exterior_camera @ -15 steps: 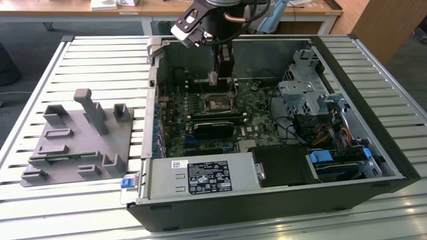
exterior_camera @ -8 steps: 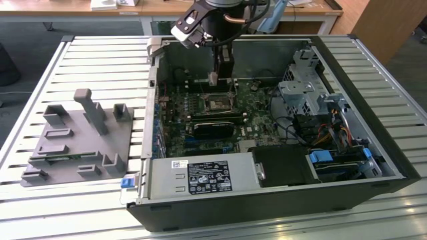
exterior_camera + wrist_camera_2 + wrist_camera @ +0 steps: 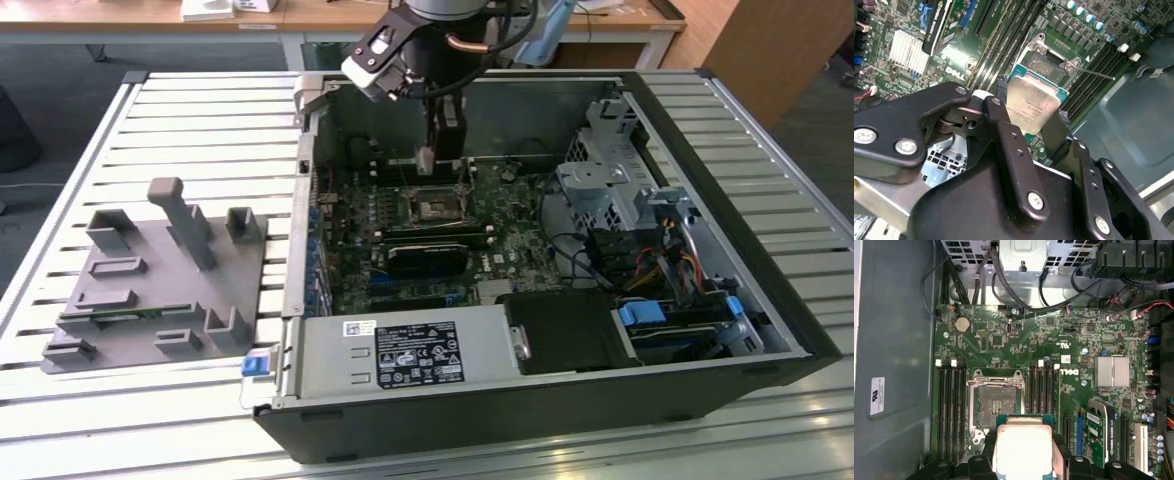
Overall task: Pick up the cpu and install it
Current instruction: 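Place the cpu into insertion slot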
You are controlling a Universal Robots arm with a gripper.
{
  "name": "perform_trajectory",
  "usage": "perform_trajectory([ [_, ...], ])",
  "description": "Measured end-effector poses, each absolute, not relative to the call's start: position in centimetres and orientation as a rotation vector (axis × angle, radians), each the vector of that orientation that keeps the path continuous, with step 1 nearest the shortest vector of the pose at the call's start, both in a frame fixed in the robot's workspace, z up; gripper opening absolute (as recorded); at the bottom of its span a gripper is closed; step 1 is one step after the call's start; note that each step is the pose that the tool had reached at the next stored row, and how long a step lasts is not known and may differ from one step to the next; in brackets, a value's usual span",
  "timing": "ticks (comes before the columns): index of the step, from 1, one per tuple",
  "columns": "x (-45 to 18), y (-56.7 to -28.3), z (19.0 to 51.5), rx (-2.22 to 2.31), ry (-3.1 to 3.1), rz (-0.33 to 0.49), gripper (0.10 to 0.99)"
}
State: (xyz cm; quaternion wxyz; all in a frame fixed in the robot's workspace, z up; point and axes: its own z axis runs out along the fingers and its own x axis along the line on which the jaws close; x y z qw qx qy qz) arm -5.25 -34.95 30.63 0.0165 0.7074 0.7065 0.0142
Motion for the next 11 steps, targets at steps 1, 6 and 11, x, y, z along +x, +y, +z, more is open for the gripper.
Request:
perform_trajectory([
  [1,-5.3,-34.9,30.5,2.199,2.196,0.045,0.525],
  [6,-5.4,-34.7,29.7,2.193,2.191,0.057,0.525],
  [11,-5.6,-34.6,29.0,2.186,2.183,0.072,0.525],
])
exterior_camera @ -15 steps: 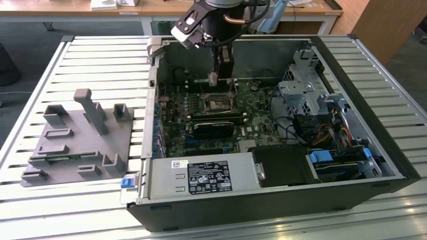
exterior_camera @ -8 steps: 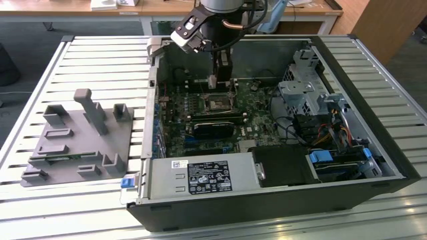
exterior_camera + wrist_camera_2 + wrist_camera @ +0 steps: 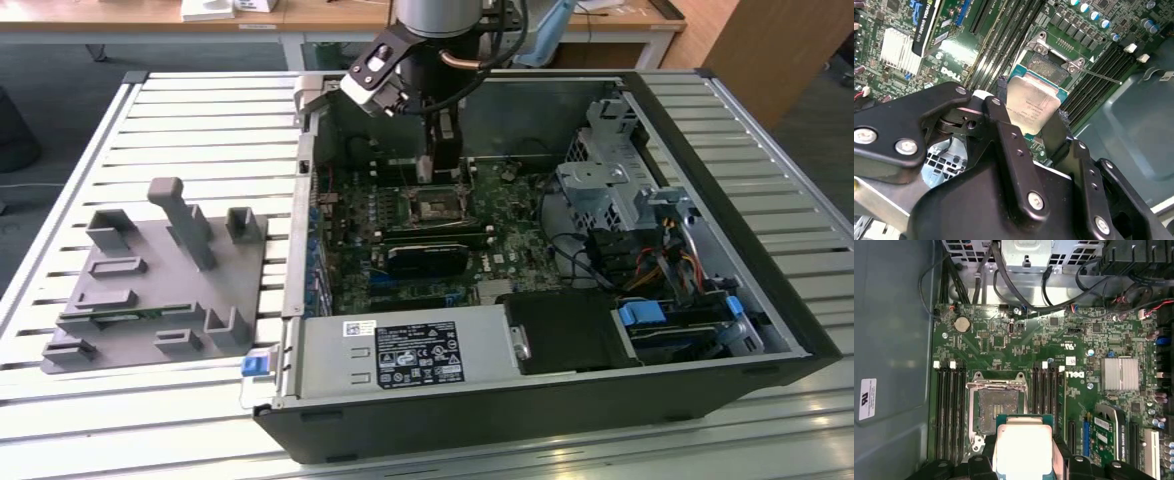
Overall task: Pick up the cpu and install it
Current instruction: 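Place the cpu into insertion slot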
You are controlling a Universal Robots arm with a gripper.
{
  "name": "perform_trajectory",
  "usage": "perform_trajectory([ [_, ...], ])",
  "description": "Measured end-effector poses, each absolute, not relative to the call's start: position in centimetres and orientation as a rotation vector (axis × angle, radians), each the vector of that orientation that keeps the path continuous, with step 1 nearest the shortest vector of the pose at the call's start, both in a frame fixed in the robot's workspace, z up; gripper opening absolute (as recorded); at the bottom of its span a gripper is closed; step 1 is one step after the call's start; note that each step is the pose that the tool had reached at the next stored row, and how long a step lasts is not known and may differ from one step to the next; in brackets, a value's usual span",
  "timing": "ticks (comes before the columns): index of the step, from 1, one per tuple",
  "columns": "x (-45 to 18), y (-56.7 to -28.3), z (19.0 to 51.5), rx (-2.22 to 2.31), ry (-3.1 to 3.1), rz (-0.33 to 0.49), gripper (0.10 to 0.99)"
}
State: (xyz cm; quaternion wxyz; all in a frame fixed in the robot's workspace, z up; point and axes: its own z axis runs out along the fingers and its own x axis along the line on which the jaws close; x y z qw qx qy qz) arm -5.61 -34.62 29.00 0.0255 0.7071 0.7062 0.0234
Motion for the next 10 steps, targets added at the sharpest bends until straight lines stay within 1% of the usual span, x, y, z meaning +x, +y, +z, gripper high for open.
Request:
perform_trajectory([
  [10,-5.7,-34.5,27.5,2.186,2.183,0.072,0.525],
])
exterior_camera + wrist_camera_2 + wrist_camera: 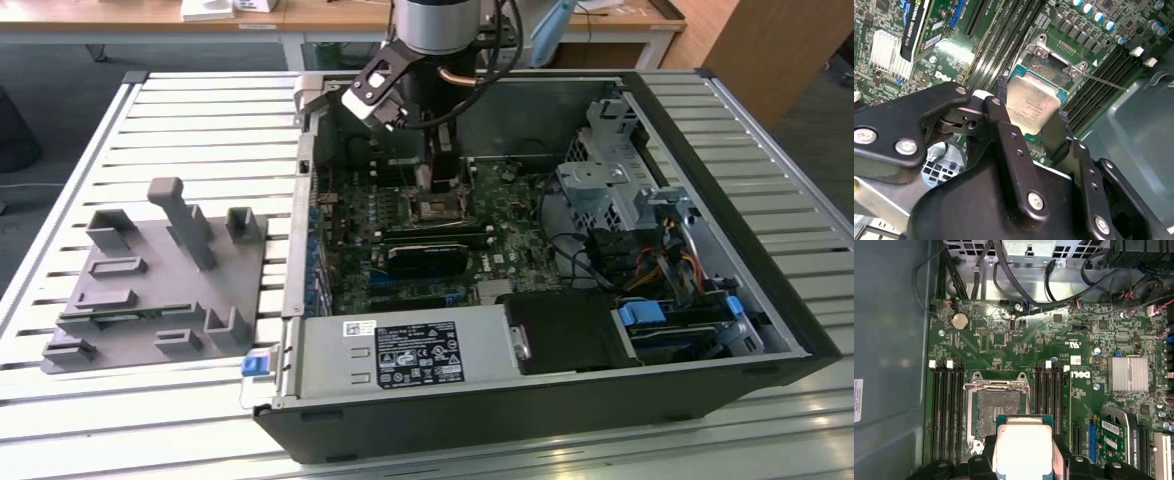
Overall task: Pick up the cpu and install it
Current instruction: 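Place the cpu into insertion slot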
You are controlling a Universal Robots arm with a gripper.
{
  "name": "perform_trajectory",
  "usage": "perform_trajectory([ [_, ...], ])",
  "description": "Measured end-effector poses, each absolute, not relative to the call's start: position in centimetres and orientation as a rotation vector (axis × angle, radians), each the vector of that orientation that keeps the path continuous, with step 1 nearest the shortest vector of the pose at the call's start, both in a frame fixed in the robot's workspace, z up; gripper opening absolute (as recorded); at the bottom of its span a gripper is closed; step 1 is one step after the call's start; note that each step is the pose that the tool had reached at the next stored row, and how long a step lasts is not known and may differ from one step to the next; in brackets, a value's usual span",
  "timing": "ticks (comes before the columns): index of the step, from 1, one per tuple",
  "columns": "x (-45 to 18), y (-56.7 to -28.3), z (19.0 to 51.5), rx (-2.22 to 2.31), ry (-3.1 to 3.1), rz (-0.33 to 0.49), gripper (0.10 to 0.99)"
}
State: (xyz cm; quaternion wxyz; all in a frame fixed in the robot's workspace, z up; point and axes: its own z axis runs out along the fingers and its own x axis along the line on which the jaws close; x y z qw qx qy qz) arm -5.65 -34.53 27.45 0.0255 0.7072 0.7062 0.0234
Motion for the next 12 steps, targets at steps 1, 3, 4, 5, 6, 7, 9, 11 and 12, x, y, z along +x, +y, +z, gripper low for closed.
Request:
perform_trajectory([
  [1,-5.71,-34.53,27.37,2.186,2.183,0.072,0.525],
  [3,-5.87,-34.53,27.26,2.186,2.183,0.072,0.525],
  [4,-5.96,-34.53,27.21,2.186,2.183,0.072,0.525],
  [5,-6.01,-34.53,27.15,2.186,2.183,0.072,0.525],
  [6,-6.02,-34.52,27.10,2.186,2.183,0.072,0.525],
  [7,-6.02,-34.49,27.04,2.186,2.183,0.072,0.525],
  [9,-6.03,-34.31,26.85,2.186,2.183,0.072,0.525],
  [11,-6.03,-34.14,26.60,2.187,2.183,0.072,0.525],
  [12,-6.02,-34.02,26.47,2.187,2.182,0.072,0.525],
])
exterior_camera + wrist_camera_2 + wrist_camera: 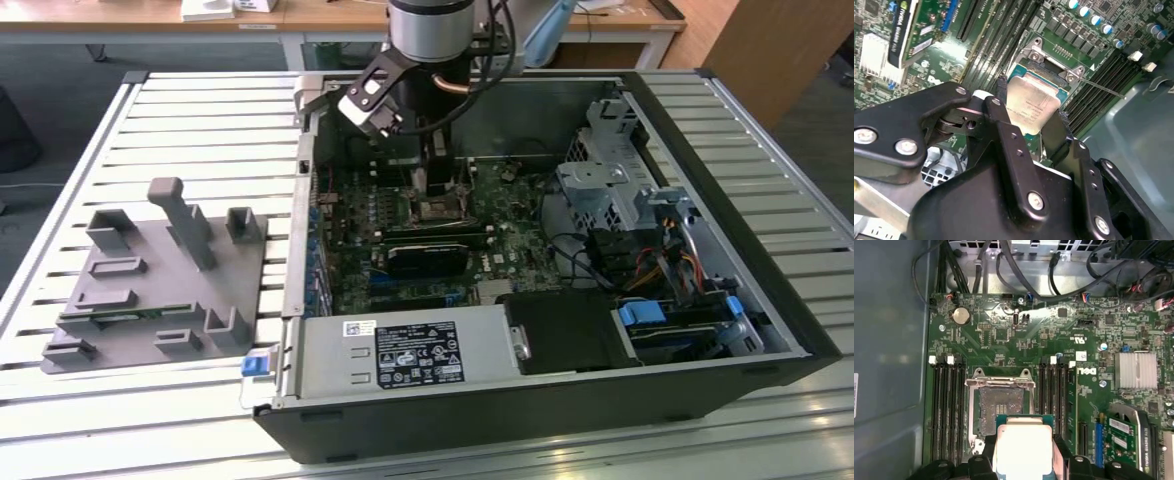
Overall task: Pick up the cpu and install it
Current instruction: 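Place the cpu into insertion slot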
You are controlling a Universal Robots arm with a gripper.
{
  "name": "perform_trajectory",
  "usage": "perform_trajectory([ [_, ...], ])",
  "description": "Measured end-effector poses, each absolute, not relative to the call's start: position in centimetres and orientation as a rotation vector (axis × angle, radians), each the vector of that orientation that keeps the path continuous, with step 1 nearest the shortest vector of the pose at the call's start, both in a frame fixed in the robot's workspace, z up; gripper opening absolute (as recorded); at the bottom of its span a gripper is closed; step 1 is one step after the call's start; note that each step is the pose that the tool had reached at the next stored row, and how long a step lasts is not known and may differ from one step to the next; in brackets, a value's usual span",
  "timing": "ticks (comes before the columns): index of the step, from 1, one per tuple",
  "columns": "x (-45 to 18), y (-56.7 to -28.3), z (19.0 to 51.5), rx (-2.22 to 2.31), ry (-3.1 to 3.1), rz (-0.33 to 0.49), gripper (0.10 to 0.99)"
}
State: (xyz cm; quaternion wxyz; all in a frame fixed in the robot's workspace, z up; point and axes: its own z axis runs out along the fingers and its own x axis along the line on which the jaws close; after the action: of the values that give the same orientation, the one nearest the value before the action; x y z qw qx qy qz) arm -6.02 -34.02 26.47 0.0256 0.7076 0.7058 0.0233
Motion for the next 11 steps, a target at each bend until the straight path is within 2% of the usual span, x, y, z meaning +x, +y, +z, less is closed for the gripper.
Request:
perform_trajectory([
  [11,-6.0,-32.9,24.5,2.190,2.179,0.072,0.525],
])
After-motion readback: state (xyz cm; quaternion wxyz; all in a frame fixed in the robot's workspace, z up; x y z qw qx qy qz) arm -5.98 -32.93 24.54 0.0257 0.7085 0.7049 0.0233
